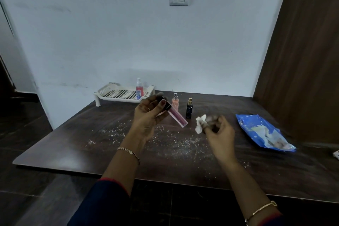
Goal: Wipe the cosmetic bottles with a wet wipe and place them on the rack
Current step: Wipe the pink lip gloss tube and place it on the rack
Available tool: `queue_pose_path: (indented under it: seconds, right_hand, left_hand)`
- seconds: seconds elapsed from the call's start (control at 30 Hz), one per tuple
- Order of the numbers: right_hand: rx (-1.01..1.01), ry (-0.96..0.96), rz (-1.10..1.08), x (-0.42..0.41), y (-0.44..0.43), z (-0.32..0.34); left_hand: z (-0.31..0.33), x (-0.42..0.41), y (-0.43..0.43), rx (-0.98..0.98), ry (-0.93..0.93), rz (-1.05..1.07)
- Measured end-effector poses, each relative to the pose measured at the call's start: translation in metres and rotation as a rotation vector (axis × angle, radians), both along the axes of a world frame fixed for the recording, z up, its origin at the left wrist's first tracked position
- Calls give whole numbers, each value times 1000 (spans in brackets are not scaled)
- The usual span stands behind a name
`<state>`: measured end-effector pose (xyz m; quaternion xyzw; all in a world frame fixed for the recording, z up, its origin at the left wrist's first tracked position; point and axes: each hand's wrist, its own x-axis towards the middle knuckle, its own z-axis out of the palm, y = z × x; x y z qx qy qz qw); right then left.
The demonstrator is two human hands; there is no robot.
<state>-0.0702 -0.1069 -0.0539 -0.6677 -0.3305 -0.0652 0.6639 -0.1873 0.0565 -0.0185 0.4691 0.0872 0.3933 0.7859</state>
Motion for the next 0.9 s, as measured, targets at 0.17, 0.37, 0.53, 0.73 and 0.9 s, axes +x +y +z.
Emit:
queue_pose_path:
  seconds: [0.17,0.37,0.53,0.73,0.9]
  right_hand:
    - [-134,-233,97,-15,12,19]
    - [-383,-707,-7,-21,18,6]
    - [-435,-778,-23,-23,18,-5]
    - [-413,-782,-18,-23,20,-8]
    - [-372,-821,-42,-24,26,-4]
  left_hand:
    - [-1,7,-9,29,72,31]
    - [-6,14,-16,6,89,123]
    - [-17,12,-12,-65,79,165]
    - [-18,9,-8,-53,83,148]
    - [-19,12,-13,-2,111,145]
